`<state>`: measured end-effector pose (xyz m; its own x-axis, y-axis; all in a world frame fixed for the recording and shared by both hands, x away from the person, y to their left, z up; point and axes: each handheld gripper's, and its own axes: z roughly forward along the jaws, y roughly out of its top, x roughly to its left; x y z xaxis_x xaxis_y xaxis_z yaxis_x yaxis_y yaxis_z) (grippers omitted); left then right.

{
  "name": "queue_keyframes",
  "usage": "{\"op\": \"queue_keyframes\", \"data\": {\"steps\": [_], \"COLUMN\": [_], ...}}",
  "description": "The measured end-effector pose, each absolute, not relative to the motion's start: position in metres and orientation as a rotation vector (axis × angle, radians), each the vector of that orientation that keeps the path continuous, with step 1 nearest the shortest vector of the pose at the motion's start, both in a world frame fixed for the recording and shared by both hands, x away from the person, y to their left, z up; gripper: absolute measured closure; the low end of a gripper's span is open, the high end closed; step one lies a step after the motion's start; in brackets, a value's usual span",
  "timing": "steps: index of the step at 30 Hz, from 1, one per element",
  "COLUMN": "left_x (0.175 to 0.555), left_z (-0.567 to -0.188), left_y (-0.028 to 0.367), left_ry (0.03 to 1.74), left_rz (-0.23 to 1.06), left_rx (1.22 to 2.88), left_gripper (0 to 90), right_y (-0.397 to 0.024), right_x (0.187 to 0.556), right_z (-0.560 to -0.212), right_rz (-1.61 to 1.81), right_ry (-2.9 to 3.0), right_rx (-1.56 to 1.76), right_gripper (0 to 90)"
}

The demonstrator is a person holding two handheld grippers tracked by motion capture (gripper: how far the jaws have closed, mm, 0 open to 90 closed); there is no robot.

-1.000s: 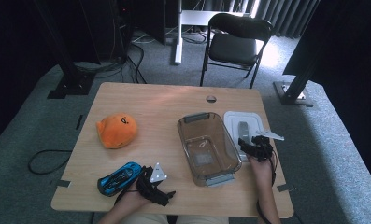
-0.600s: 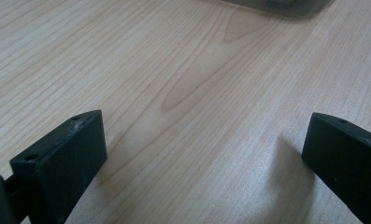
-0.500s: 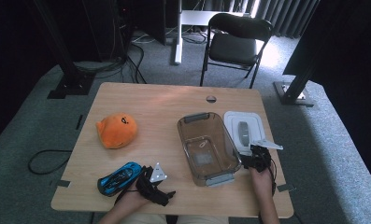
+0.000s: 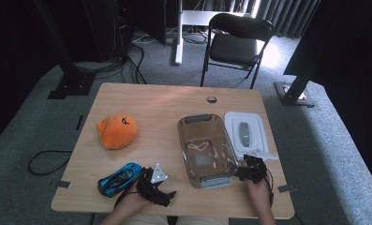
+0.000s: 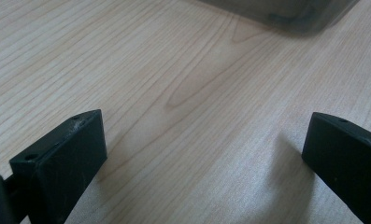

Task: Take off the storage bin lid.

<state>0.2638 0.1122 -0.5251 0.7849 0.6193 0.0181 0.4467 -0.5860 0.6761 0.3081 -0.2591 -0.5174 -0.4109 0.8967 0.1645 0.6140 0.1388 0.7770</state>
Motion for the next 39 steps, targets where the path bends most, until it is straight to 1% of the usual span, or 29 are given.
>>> {"op": "queue_keyframes", "data": {"steps": [7,10,19,22,23,27,30,31,32,34,36,37,39], "left_x": [0.261,0.26,0.26,0.265,0.265,0.27,0.274,0.281,0.281,0.291,0.293,0.3,0.306], "left_z": [-0.523,-0.52,-0.494,-0.475,-0.475,-0.451,-0.444,-0.438,-0.438,-0.431,-0.429,-0.427,-0.427], "left_y": [0.111,0.111,0.129,0.145,0.145,0.17,0.18,0.192,0.192,0.211,0.215,0.226,0.234], "left_ry": [0.796,0.788,0.769,0.785,0.785,0.781,0.797,0.828,0.828,0.856,0.864,0.899,0.932], "left_rz": [0.323,0.284,0.247,0.277,0.277,0.365,0.392,0.406,0.406,0.441,0.443,0.444,0.483], "left_rx": [2.309,2.325,2.284,2.24,2.24,2.174,2.144,2.122,2.122,2.098,2.085,2.057,2.042], "left_gripper": [0.5,0.5,0.6,0.6,0.6,0.6,0.6,0.6,0.6,0.6,0.6,0.6,0.6], "right_y": [-0.242,-0.237,-0.22,-0.211,-0.209,-0.202,-0.199,-0.197,-0.197,-0.195,-0.194,-0.192,-0.191], "right_x": [0.3,0.3,0.301,0.302,0.303,0.306,0.308,0.309,0.309,0.31,0.31,0.31,0.31], "right_z": [-0.518,-0.518,-0.515,-0.515,-0.515,-0.516,-0.516,-0.516,-0.516,-0.516,-0.517,-0.517,-0.517], "right_rz": [1.157,1.19,1.212,1.227,1.229,1.229,1.232,1.232,1.232,1.238,1.24,1.239,1.229], "right_ry": [2.119,2.154,2.166,2.179,2.179,2.187,2.195,2.197,2.197,2.202,2.202,2.203,2.204], "right_rx": [1.404,1.392,1.308,1.266,1.262,1.239,1.237,1.235,1.235,1.231,1.23,1.225,1.223], "right_gripper": [14.8,14.8,14.8,14.4,13.9,13.9,13.9,13.9,13.9,13.9,13.9,13.9,13.9]}}
